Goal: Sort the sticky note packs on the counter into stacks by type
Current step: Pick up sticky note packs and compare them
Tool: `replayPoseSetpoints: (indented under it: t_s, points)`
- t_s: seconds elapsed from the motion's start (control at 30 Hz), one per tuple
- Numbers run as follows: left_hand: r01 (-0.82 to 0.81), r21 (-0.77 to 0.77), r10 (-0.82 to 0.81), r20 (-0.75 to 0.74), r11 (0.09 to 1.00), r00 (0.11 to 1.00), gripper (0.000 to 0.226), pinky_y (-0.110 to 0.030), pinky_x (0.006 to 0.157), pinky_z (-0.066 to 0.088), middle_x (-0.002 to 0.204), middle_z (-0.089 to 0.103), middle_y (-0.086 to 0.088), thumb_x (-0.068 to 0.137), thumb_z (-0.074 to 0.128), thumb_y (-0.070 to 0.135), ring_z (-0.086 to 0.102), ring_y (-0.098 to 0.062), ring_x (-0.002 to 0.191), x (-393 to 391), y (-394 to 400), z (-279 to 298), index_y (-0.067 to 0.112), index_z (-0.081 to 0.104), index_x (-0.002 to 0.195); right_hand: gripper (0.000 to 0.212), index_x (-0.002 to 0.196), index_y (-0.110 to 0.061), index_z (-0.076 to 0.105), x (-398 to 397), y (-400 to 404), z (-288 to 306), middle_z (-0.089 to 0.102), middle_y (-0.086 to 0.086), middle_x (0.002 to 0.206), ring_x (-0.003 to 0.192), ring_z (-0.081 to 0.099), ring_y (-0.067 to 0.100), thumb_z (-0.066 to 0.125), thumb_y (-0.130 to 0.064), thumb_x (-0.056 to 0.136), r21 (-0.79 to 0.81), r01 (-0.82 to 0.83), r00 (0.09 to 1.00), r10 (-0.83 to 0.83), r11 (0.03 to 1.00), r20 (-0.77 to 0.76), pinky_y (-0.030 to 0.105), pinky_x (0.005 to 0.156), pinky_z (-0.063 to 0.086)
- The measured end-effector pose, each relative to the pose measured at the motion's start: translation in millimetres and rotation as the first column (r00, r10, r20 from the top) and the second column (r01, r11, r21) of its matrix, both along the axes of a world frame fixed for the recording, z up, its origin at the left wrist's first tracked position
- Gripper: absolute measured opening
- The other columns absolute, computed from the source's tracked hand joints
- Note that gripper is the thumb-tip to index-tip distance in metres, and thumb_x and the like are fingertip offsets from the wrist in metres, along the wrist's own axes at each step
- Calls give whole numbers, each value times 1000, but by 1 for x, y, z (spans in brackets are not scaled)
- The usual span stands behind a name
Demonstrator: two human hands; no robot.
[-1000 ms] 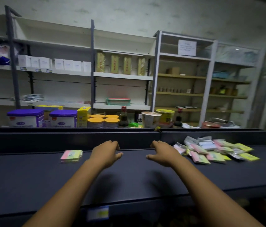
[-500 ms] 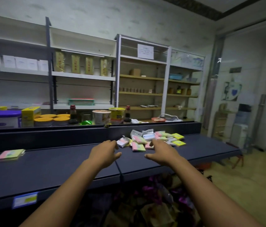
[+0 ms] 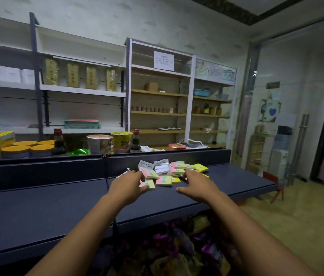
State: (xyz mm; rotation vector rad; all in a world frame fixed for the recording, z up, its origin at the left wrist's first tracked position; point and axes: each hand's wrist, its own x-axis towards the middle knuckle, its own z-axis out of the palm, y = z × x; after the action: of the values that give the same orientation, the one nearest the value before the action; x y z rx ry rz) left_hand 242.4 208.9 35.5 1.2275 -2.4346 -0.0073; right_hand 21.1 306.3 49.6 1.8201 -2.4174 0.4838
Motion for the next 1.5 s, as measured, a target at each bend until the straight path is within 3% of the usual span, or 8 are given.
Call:
replayPoseSetpoints:
  t_s: [0.1, 0.3, 0.53, 0.67, 0.93, 1.23, 1.4, 1.5]
  points:
    - [-11, 9, 11, 25, 1000, 1000, 37, -32, 74, 45, 121, 61, 3, 93, 55, 53, 57, -19, 108, -25, -21, -4, 28, 56, 120, 58, 128, -18, 51, -24, -19, -3, 56, 4, 129, 113, 56, 23, 65, -56, 85, 7, 0, 1000, 0, 1000, -4, 42, 90, 52]
    - [-33, 54, 34, -14, 998, 999, 40, -32, 75, 48, 120, 60, 7, 91, 55, 56, 58, -16, 108, -70, -76, -4, 28, 57, 119, 57, 128, -20, 53, -74, -72, 0, 56, 3, 128, 113, 56, 21, 68, -52, 84, 17, 7, 1000, -8, 1000, 18, 39, 90, 52]
    - [-120, 68, 121, -7, 990, 993, 36, -38, 87, 51, 125, 60, 4, 93, 56, 51, 59, -20, 110, -104, -129, -8, 29, 57, 121, 56, 128, -19, 53, -116, -136, -12, 56, 4, 129, 116, 56, 22, 66, -51, 85, 37, -40, 999, 39, 999, 22, 37, 89, 50]
    - [-202, 88, 202, 12, 975, 979, 36, -35, 82, 47, 126, 59, 1, 93, 55, 50, 58, -21, 112, -112, -153, -20, 28, 56, 121, 61, 130, -19, 54, -128, -170, -19, 58, 3, 131, 116, 58, 23, 67, -55, 83, 37, -93, 994, 91, 995, 53, 38, 91, 51]
    - [-371, 200, 378, 4, 907, 926, 41, -32, 69, 41, 121, 63, 0, 92, 57, 47, 61, -23, 104, -139, -177, -44, 26, 51, 127, 54, 129, -19, 52, -157, -234, -29, 57, 4, 129, 118, 55, 22, 67, -47, 84, 47, -273, 962, 272, 961, 34, 38, 93, 49]
    - [-531, 303, 580, -98, 791, 808, 45, -35, 79, 46, 125, 57, -3, 87, 64, 50, 58, -25, 112, -165, -200, -61, 22, 52, 119, 49, 124, -20, 53, -190, -285, -29, 57, 1, 125, 111, 55, 21, 66, -48, 86, -29, -427, 901, 428, 904, 66, 37, 89, 50]
    - [-506, 366, 610, -273, 781, 744, 49, -32, 78, 45, 124, 60, -1, 81, 76, 40, 58, -20, 110, -168, -205, -69, 21, 56, 122, 45, 121, -22, 52, -199, -294, -37, 57, 0, 124, 110, 56, 19, 65, -47, 86, -33, -452, 887, 453, 891, 83, 37, 88, 50]
    - [-461, 404, 606, -399, 790, 688, 46, -35, 78, 55, 114, 64, -4, 77, 80, 29, 64, -21, 98, -169, -203, -66, 20, 59, 117, 41, 118, -22, 54, -206, -296, -37, 58, 0, 121, 106, 57, 19, 65, -46, 87, -46, -445, 890, 448, 894, 92, 40, 90, 51]
